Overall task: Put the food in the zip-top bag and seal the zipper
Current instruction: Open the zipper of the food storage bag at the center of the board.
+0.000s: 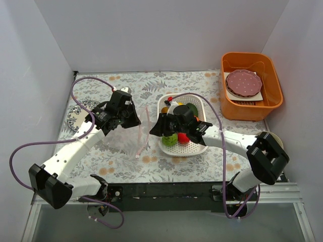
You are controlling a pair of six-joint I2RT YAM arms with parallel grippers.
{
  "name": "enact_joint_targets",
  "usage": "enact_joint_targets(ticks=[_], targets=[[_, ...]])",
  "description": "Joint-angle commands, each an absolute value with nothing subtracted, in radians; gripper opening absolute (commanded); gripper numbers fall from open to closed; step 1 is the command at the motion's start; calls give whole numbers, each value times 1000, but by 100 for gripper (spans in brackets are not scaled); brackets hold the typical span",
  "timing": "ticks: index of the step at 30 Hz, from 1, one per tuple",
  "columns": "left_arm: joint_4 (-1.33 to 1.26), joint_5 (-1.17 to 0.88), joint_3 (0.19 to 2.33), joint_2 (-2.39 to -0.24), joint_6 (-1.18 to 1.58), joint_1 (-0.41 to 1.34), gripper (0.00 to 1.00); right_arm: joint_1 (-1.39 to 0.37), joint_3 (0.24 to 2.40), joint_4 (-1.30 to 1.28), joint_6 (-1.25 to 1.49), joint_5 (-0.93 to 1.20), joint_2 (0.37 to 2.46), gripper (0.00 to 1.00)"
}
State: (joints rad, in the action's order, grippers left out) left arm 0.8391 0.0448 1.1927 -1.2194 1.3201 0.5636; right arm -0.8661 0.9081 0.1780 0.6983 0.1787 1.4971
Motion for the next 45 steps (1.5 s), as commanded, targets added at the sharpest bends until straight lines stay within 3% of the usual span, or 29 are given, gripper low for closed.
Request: enact_joint_targets(ticks=[1, 17, 33, 37, 40, 45], targets=[[871, 46, 1224, -1197, 1315, 560, 0, -873, 954, 287, 727, 258, 1526, 44], [847, 77, 1197, -1204, 1321, 560, 0, -887, 819, 319, 752, 160, 1401, 45], [799, 72, 1154, -1204, 1335, 560, 0, -910, 933, 325, 775, 222, 1532, 46], [793, 58, 1149, -1200, 1344, 560, 0, -910, 942, 348, 778, 247, 1572, 29], [784, 51, 1143, -1198, 1344, 560, 0, -910, 960, 350, 775, 261, 1592, 4], [761, 15, 1132, -1197, 1333, 560, 10, -910, 940, 353, 816, 218, 1575, 1]])
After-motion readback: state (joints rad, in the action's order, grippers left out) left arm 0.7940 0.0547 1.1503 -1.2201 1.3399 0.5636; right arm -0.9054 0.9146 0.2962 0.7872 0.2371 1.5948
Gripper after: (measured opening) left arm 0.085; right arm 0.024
